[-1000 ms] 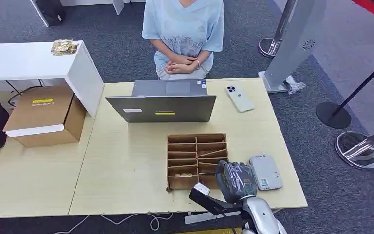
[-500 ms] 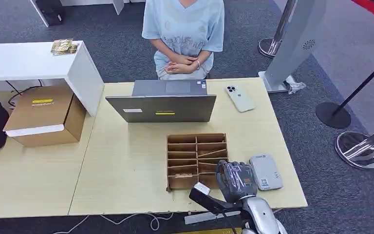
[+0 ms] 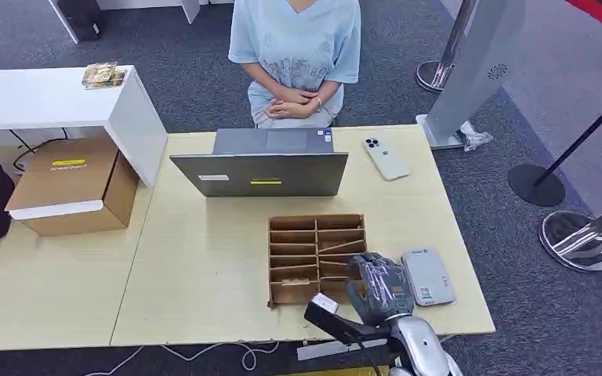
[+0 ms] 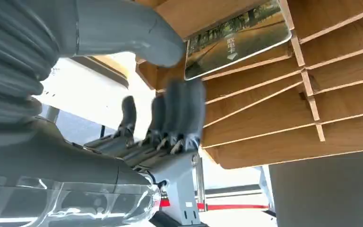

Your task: Pass the card to the sensor for recognition and then transmit it.

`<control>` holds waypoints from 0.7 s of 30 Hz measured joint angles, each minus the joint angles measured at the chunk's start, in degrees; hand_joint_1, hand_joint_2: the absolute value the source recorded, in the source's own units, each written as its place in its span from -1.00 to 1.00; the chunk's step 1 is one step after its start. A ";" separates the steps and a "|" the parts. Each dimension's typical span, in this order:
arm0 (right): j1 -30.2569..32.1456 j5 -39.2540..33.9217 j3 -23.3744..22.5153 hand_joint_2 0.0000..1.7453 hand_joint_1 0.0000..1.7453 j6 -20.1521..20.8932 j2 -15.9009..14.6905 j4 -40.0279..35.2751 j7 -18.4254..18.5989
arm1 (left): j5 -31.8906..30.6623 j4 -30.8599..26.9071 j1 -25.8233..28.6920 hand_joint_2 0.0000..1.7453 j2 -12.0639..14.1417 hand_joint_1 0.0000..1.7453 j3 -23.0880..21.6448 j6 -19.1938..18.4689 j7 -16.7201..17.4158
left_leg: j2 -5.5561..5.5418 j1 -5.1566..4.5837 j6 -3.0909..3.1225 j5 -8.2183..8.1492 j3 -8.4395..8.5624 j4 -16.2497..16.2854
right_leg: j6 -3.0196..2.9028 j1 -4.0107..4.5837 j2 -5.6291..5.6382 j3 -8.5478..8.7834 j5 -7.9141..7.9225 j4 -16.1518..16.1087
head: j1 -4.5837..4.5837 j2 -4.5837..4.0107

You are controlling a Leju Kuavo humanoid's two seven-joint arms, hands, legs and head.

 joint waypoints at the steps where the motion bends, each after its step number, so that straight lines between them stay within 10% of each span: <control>1: 0.00 0.00 0.00 1.00 -0.10 0.09 0.00 0.00 -0.04 | 0.00 0.00 0.00 -1.00 0.00 -1.00 0.00 0.00 0.00 | 0.00 0.00 0.00 0.00 0.00 0.00 | 0.00 0.00 0.00 0.00 0.00 0.00 | 0.00 0.00; 21: 0.02 0.02 -0.02 1.00 0.00 0.24 0.00 -0.74 -0.04 | 0.00 0.00 0.00 -1.00 -0.13 -1.00 0.00 0.55 0.66 | 0.00 0.00 0.00 0.00 0.00 0.00 | 0.00 0.00 0.00 0.00 0.00 0.00 | 0.00 0.00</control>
